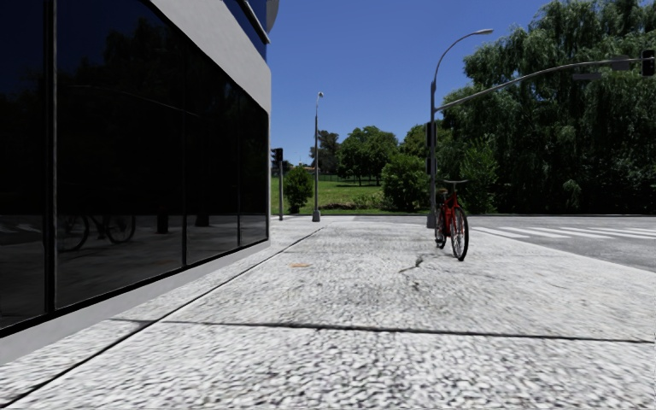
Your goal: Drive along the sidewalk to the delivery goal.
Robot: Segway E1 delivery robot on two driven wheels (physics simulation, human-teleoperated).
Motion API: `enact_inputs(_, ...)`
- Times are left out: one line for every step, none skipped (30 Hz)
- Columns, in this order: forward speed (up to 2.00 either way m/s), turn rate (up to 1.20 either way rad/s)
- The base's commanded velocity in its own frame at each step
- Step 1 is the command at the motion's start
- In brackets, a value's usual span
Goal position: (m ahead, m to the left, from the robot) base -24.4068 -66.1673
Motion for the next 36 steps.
enact_inputs(2.00,0.00)
enact_inputs(2.00,0.00)
enact_inputs(2.00,0.00)
enact_inputs(2.00,0.00)
enact_inputs(2.00,0.00)
enact_inputs(2.00,0.01)
enact_inputs(2.00,0.06)
enact_inputs(2.00,0.07)
enact_inputs(2.00,0.07)
enact_inputs(2.00,0.07)
enact_inputs(2.00,0.08)
enact_inputs(2.00,0.09)
enact_inputs(2.00,0.09)
enact_inputs(2.00,0.09)
enact_inputs(2.00,0.09)
enact_inputs(2.00,0.09)
enact_inputs(2.00,0.09)
enact_inputs(2.00,0.09)
enact_inputs(2.00,0.09)
enact_inputs(2.00,0.09)
enact_inputs(2.00,0.09)
enact_inputs(2.00,0.09)
enact_inputs(2.00,0.09)
enact_inputs(2.00,0.04)
enact_inputs(2.00,0.04)
enact_inputs(2.00,0.00)
enact_inputs(2.00,0.00)
enact_inputs(2.00,0.00)
enact_inputs(2.00,0.00)
enact_inputs(2.00,0.00)
enact_inputs(2.00,0.00)
enact_inputs(2.00,0.00)
enact_inputs(2.00,0.00)
enact_inputs(2.00,0.00)
enact_inputs(2.00,0.00)
enact_inputs(2.00,0.00)
